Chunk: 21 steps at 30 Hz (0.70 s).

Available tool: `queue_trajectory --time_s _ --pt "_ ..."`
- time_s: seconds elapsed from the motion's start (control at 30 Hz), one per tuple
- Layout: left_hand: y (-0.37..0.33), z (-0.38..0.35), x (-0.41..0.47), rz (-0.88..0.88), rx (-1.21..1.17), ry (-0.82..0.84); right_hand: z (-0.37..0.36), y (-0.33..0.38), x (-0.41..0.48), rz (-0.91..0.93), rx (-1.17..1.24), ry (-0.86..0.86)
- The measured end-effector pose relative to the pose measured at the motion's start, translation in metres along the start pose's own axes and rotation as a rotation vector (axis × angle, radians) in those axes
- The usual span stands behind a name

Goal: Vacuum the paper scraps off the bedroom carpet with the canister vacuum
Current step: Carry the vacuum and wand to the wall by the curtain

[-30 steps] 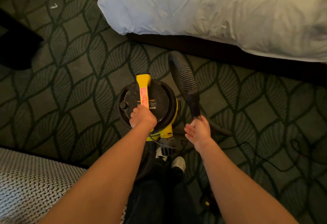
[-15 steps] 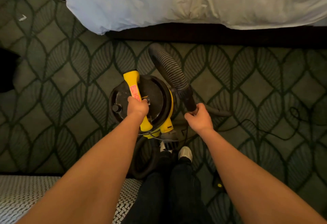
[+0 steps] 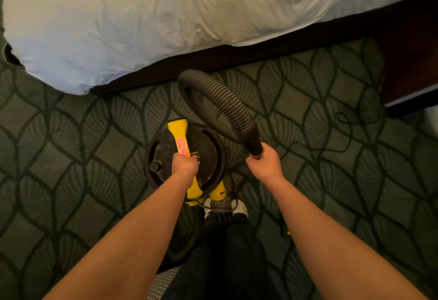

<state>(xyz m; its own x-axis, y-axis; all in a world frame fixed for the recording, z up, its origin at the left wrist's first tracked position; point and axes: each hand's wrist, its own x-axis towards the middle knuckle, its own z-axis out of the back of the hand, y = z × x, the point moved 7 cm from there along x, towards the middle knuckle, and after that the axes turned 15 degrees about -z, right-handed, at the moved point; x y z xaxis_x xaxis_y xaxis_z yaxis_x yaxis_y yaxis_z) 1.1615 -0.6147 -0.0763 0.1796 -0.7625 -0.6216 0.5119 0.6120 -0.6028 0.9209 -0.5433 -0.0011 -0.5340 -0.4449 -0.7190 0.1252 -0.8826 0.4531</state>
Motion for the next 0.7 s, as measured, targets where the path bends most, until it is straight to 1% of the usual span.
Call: queue_trajectory --time_s 0.2,0.33,0.47,0.5,0.7 --pt "-0.049 -0.041 -0.024 -0.095 0.067 0.098 0.062 -0.024 -0.02 -0.058 0.084 -0.139" --pt "-0.081 -0.074 -0.057 -0.142 0.043 0.171 0.113 -0.038 -0.031 -0.111 0.147 -0.217" --pt "-0.102 -0.122 -0.089 -0.174 0.014 0.253 0.184 -0.056 -0.04 -0.153 0.22 -0.359" --pt "-0.105 -0.13 -0.094 -0.168 0.008 0.254 0.196 -0.059 -0.041 -0.163 0.23 -0.373" --pt "-0.147 -0.208 -0.157 -0.199 -0.059 0.295 0.287 -0.136 -0.053 -0.243 0.359 -0.47"
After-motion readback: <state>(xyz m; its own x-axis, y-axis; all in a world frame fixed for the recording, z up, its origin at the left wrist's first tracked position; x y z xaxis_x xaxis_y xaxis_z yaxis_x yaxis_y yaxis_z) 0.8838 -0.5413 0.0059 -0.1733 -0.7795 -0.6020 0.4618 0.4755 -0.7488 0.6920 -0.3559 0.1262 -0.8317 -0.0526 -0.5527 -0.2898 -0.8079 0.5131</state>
